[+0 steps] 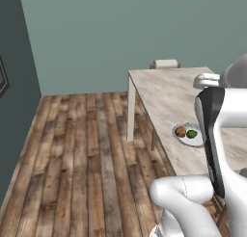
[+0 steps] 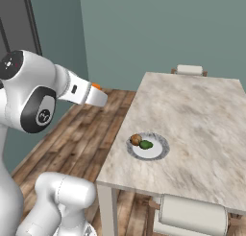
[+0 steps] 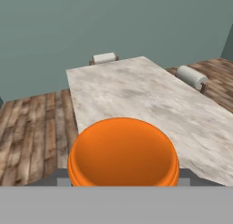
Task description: Pick the avocado and bread from the counter and place them on the plate. Then pick the jam from the cabinet and place it next to the plate. Lastly close the cabinet door.
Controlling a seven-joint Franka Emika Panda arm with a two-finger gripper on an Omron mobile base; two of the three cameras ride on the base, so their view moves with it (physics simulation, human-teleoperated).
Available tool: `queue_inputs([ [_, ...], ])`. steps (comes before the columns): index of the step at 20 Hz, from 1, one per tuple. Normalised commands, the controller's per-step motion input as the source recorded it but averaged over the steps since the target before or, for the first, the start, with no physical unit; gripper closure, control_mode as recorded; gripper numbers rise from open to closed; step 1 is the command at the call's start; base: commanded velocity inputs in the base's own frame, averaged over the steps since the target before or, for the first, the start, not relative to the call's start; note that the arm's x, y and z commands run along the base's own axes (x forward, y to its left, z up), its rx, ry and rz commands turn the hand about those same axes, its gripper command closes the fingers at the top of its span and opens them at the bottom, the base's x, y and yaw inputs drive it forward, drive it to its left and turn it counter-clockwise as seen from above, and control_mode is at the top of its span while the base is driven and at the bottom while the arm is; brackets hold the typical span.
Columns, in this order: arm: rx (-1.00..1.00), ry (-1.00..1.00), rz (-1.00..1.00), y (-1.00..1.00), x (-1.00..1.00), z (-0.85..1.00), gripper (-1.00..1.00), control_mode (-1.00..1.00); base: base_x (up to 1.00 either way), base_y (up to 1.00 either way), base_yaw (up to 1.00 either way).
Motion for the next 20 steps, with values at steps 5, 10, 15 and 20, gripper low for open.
queue_inputs([
  [5,0.0,0.0,-0.16,0.06,0.0,0.0,1.0,-1.0,0.0,0.0,0.0],
  [10,0.0,0.0,-0.31,0.04,0.0,-0.01,1.0,-1.0,0.0,0.0,0.0],
  [15,0.0,0.0,-0.35,0.07,0.0,-0.05,1.0,-1.0,0.0,0.0,0.0],
  [20,0.0,0.01,-0.31,0.08,0.0,-0.16,1.0,-1.0,0.0,0.0,0.0],
])
